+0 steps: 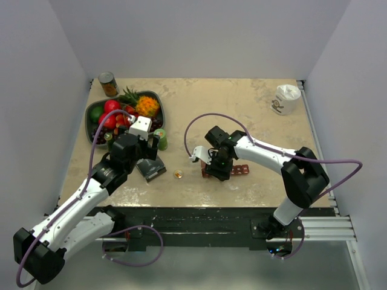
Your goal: Sort the pills into containers
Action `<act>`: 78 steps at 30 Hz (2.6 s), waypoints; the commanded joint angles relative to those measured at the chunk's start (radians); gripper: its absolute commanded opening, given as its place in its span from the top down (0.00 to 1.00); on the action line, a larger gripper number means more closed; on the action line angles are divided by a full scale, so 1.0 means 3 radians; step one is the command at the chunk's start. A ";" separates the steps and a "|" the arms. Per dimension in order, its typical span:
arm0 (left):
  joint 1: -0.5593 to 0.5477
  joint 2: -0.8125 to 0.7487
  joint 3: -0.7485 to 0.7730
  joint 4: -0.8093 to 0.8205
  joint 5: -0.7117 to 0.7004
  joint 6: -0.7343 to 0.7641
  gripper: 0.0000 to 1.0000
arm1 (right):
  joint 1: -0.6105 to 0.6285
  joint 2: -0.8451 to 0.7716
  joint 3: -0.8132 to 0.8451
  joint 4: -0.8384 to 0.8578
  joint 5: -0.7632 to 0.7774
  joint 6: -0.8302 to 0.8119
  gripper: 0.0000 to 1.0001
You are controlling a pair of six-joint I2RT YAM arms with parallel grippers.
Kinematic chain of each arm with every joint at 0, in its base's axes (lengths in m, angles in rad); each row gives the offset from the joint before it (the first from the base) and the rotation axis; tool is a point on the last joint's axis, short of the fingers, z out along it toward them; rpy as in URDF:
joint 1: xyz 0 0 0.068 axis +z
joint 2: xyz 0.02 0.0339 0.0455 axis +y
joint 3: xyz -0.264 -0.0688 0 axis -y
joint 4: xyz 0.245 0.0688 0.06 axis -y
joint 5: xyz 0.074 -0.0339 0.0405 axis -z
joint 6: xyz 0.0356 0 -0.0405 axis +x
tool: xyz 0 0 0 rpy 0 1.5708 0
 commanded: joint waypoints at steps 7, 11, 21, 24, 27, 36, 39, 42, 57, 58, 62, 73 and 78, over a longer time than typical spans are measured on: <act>0.0027 -0.0060 -0.0012 0.0113 -0.0012 -0.0080 0.01 | 0.0037 0.0051 0.0157 -0.0066 0.0035 0.0072 0.99; 0.0027 -0.0060 -0.0006 0.0119 -0.0002 -0.0075 0.01 | 0.0037 0.0052 0.0152 -0.0056 0.0030 0.0077 1.00; 0.0037 -0.0055 -0.0012 0.0113 0.0003 -0.0080 0.01 | 0.0037 0.0133 0.0249 -0.0173 0.0025 0.0097 0.99; 0.0032 -0.0055 -0.0012 0.0119 0.0008 -0.0075 0.01 | 0.0037 0.0169 0.0280 -0.0214 0.0020 0.0097 0.99; 0.0037 -0.0055 -0.0012 0.0119 0.0013 -0.0080 0.01 | 0.0037 0.0179 0.0290 -0.0240 0.0020 0.0097 1.00; 0.0042 -0.0060 -0.0012 0.0119 0.0029 -0.0075 0.01 | 0.0042 0.0236 0.0366 -0.0337 0.0015 0.0097 0.99; 0.0047 -0.0060 -0.0012 0.0124 0.0039 -0.0080 0.01 | 0.0037 0.0241 0.0397 -0.0368 0.0025 0.0092 0.99; 0.0047 -0.0055 -0.0012 0.0119 0.0044 -0.0075 0.01 | 0.0037 0.0256 0.0418 -0.0388 0.0030 0.0092 0.99; 0.0058 -0.0060 -0.0012 0.0124 0.0070 -0.0075 0.01 | 0.0042 0.0389 0.0500 -0.0470 0.0066 0.0117 0.99; 0.0058 -0.0060 -0.0012 0.0129 0.0075 -0.0075 0.01 | 0.0042 0.0384 0.0505 -0.0470 0.0061 0.0118 0.99; 0.0063 -0.0060 -0.0012 0.0129 0.0080 -0.0075 0.01 | 0.0042 0.0389 0.0505 -0.0470 0.0061 0.0118 0.99; 0.0068 -0.0055 -0.0012 0.0134 0.0090 -0.0080 0.01 | 0.0042 0.0368 0.0541 -0.0490 0.0020 0.0102 0.99; 0.0073 -0.0060 -0.0017 0.0134 0.0095 -0.0080 0.01 | 0.0042 0.0384 0.0545 -0.0491 -0.0036 0.0097 0.99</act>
